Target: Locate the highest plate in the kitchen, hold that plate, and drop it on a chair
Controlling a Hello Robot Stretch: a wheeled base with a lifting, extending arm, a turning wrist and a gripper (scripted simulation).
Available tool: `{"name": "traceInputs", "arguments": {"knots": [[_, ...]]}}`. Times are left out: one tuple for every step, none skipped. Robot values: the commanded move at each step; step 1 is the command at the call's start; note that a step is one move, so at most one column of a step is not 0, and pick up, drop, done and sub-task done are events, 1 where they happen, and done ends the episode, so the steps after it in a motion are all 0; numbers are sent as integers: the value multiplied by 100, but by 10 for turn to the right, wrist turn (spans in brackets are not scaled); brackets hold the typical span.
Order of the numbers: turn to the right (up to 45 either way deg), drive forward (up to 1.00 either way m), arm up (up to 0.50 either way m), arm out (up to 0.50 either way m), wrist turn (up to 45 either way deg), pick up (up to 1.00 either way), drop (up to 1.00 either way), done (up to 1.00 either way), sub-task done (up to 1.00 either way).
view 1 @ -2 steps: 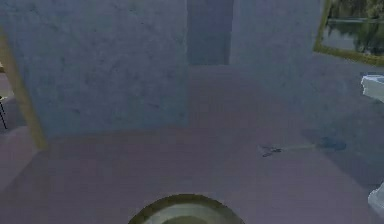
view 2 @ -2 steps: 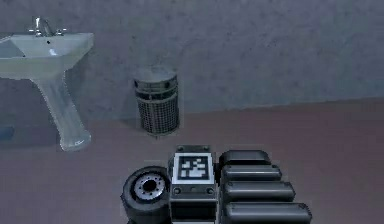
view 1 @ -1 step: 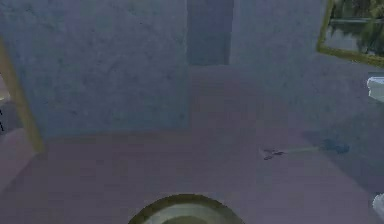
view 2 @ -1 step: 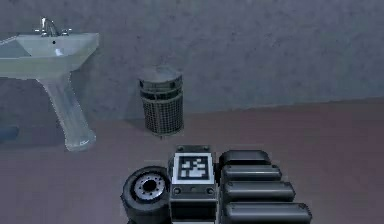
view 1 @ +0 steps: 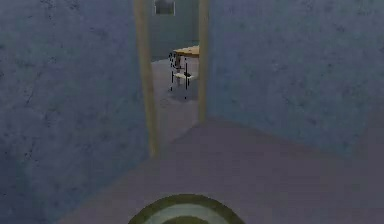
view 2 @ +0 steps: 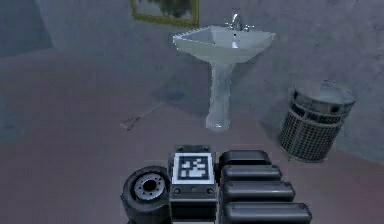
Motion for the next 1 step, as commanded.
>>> {"name": "traceInputs", "arguments": {"knots": [[-270,0,0,0,0,0,0,0,0]]}}
